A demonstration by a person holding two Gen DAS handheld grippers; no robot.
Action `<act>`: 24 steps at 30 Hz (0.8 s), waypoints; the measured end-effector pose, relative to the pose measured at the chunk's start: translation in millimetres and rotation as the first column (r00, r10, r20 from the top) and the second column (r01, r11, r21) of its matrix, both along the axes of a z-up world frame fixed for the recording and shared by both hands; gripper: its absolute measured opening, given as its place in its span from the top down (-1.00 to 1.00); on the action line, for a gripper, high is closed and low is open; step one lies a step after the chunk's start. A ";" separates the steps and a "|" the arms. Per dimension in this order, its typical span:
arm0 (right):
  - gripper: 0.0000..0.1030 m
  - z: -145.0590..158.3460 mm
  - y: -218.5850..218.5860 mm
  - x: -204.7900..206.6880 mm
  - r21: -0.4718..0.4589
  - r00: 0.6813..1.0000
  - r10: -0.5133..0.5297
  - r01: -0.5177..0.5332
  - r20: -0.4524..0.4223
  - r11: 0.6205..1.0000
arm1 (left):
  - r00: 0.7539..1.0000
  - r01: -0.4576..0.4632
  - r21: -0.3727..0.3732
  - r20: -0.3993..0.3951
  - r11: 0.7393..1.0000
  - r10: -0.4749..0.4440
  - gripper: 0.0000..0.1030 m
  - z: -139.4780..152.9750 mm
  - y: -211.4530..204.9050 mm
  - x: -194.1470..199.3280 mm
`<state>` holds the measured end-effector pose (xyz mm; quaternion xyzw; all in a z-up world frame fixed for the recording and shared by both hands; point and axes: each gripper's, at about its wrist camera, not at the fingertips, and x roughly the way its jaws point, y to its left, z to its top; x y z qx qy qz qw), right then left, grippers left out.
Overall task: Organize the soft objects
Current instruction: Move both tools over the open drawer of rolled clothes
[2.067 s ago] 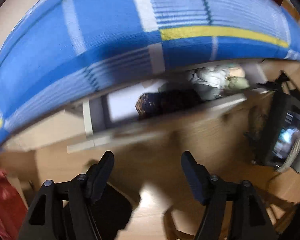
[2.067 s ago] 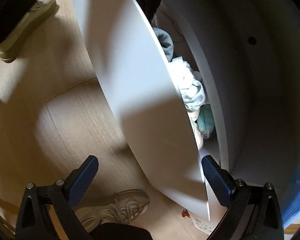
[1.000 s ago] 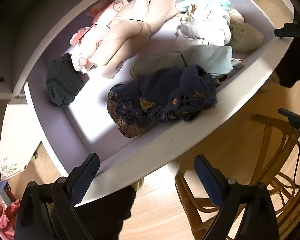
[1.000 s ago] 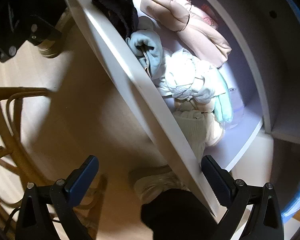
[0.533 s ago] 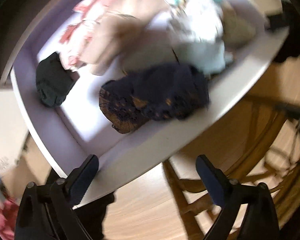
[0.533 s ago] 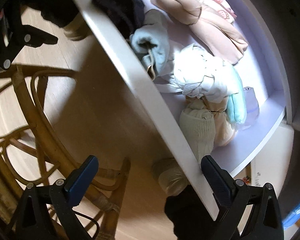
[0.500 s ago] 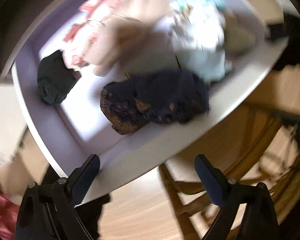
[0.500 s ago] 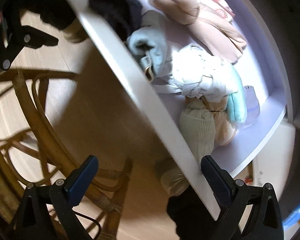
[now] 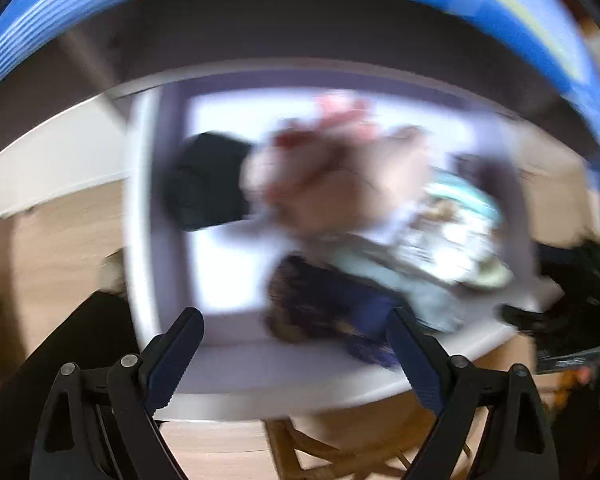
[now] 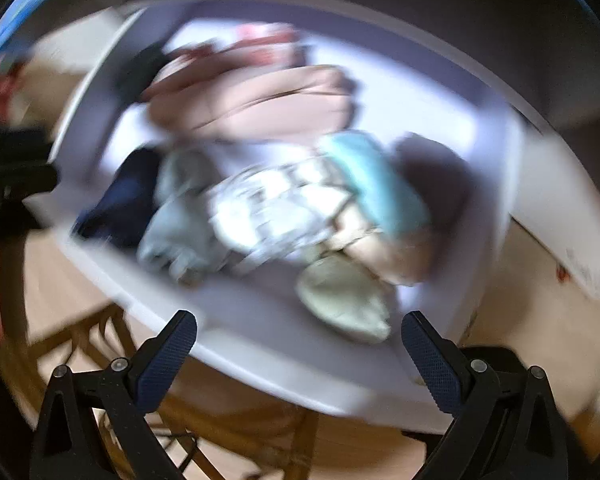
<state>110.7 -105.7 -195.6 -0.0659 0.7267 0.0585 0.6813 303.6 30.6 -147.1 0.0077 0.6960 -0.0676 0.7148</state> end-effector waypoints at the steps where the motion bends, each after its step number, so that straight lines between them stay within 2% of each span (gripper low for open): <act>1: -1.00 -4.0 -3.6 2.1 -0.018 0.999 -0.032 0.032 -0.003 0.999 | 1.000 -0.026 0.048 -0.002 0.999 0.026 -0.81 -6.2 2.4 8.3; 3: -1.00 -13.2 -6.0 3.6 -0.043 0.998 -0.066 0.066 -0.013 0.997 | 0.999 -0.041 0.124 -0.014 0.991 0.043 -0.81 -16.6 3.0 15.3; 7: -1.00 -23.8 -12.7 4.8 -0.098 0.992 -0.126 0.124 -0.018 0.987 | 0.999 0.007 0.282 -0.040 0.959 0.005 -0.72 -30.0 -9.0 38.1; 11: -1.00 -36.6 -21.1 2.6 -0.135 0.981 -0.188 0.181 -0.042 0.974 | 0.997 0.065 0.358 -0.071 0.931 -0.042 -0.69 -44.3 -22.8 52.8; 16: -1.00 -37.2 -25.3 0.1 -0.120 0.975 -0.220 0.216 -0.022 0.969 | 0.998 0.052 0.346 -0.059 0.937 -0.033 -0.66 -42.6 -32.4 76.2; 18: -1.00 -36.9 -28.8 -3.8 -0.115 0.969 -0.246 0.242 -0.017 0.963 | 0.998 0.022 0.328 -0.067 0.944 0.000 -0.65 -41.7 -31.2 77.4; 21: -1.00 -47.8 -33.2 -22.6 -0.102 0.954 -0.297 0.293 -0.027 0.951 | 0.987 -0.071 0.269 -0.120 0.960 0.107 -0.66 -40.4 -20.1 80.2; 24: -0.99 -45.5 -33.6 -27.3 -0.122 0.959 -0.281 0.277 -0.019 0.953 | 0.987 -0.063 0.274 -0.125 0.960 0.101 -0.66 -34.7 -21.7 89.2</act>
